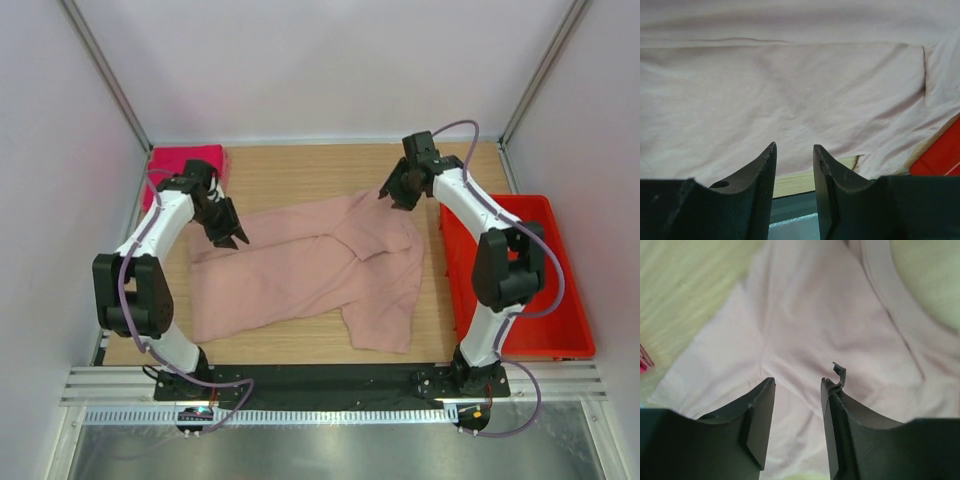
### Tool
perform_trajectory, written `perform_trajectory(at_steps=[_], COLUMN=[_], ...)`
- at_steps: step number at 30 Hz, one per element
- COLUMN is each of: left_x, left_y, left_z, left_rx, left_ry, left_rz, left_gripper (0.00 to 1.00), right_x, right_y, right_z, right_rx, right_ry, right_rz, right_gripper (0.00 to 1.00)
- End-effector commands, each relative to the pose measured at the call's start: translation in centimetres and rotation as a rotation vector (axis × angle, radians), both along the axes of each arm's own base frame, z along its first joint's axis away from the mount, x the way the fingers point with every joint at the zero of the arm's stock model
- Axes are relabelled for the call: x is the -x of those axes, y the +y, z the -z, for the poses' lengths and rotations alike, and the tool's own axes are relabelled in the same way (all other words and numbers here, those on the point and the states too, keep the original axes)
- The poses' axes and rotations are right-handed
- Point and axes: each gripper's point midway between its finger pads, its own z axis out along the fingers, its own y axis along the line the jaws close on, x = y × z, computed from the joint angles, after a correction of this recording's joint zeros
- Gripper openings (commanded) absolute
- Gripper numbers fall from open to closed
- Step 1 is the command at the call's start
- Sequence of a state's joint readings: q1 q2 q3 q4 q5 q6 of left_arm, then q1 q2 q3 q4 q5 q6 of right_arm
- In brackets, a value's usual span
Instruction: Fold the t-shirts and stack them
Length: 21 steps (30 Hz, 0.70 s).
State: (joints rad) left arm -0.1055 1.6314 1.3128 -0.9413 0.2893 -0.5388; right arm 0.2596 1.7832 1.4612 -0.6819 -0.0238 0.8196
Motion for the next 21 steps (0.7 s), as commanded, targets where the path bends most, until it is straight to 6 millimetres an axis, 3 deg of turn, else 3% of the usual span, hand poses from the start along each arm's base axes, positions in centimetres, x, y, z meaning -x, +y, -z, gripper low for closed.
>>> perform_trajectory(at_steps=[1, 2, 5, 10, 19, 21], left_x=[-1.6, -2.0, -3.1, -5.4, -7.7, -7.8], left_y=[2.2, 3.1, 4.9, 6.4, 9.7, 10.0], left_z=[-0.4, 0.0, 1.0, 2.7, 4.3, 4.6], left_rx=[0.003, 0.003, -0.002, 0.014, 0.041, 0.043], left_ry=[-0.027, -0.018, -0.013, -0.015, -0.001, 0.004], left_rz=[-0.021, -0.044, -0.09, -0.151, -0.258, -0.263], left_gripper=[0.37, 0.36, 0.37, 0.35, 0.35, 0.34], right_x=[-4.8, -6.9, -10.2, -13.7, -13.5, -13.6], right_y=[-1.7, -2.0, -2.1, -2.5, -4.2, -4.3], right_z=[0.5, 1.3, 2.3, 2.3, 4.9, 5.1], right_rx=[0.135, 0.179, 0.211, 0.244, 0.241, 0.23], right_ry=[-0.082, -0.096, -0.121, -0.159, -0.104, -0.103], right_rz=[-0.097, -0.122, -0.133, -0.138, -0.116, -0.11], right_gripper=[0.5, 0.52, 0.59, 0.59, 0.47, 0.39])
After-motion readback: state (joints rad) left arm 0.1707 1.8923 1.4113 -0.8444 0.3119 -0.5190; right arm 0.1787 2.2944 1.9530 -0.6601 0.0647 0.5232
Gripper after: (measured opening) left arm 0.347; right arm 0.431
